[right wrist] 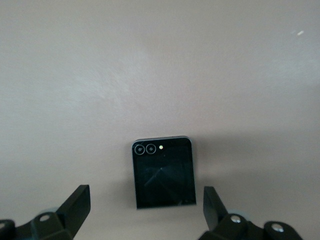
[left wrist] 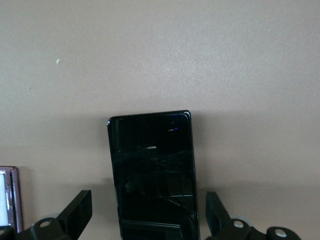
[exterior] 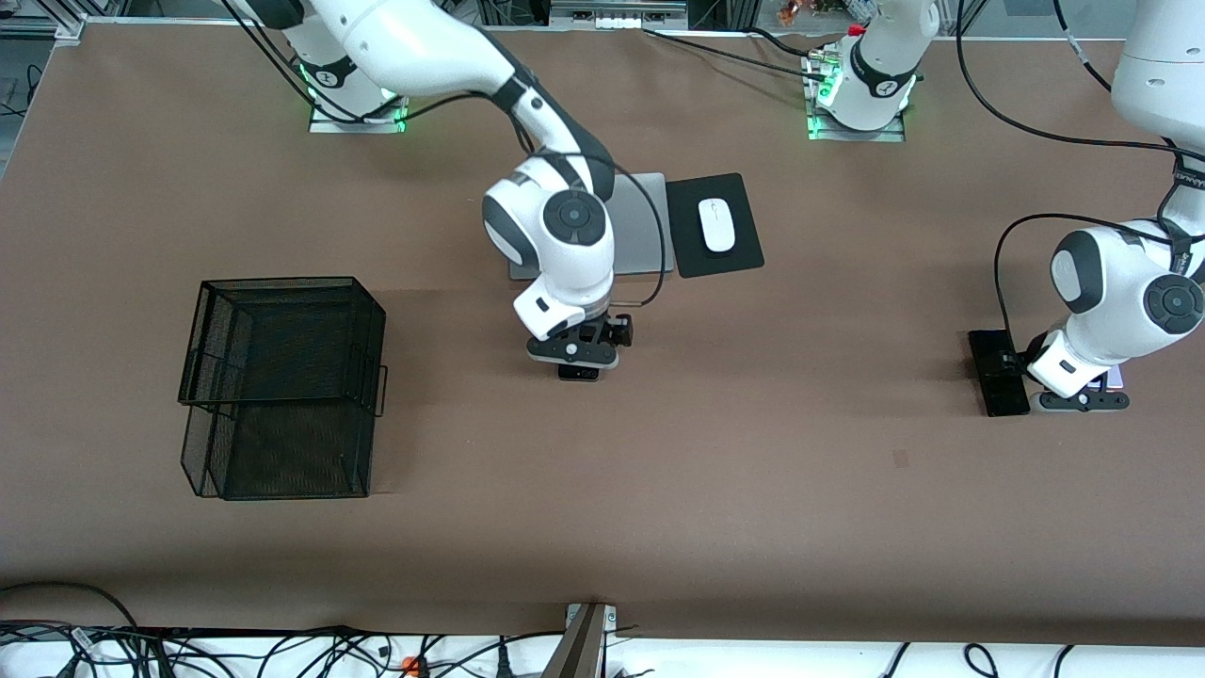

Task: Place phones with both arms
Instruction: 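Grasp the flip phone with the right gripper while the left gripper grasps the bar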

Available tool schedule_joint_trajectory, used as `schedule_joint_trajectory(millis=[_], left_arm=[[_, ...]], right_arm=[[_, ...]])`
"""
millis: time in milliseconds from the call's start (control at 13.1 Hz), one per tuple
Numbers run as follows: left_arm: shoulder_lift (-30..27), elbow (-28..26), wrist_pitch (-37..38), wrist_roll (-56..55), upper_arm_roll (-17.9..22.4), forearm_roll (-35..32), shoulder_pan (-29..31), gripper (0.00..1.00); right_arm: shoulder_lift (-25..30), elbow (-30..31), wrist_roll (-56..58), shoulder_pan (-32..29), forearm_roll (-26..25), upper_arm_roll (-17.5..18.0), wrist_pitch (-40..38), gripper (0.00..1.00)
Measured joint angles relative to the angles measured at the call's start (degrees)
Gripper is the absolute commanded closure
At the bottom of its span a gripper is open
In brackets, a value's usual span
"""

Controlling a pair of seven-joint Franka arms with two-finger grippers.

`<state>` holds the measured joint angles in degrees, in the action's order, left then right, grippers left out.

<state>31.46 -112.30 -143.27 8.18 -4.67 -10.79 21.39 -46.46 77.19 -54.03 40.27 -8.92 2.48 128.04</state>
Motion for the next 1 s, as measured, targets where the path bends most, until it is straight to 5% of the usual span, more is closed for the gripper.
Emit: schedule_joint_trajectory(millis=[995], left_arm=[[2.07,-0.22,-1.23,0.00,-0.30,0.02,0.79,0.00]], right_arm=[[-5.18,1.68,3.18,-0.32,0.00,-0.03,5.57,0.00]])
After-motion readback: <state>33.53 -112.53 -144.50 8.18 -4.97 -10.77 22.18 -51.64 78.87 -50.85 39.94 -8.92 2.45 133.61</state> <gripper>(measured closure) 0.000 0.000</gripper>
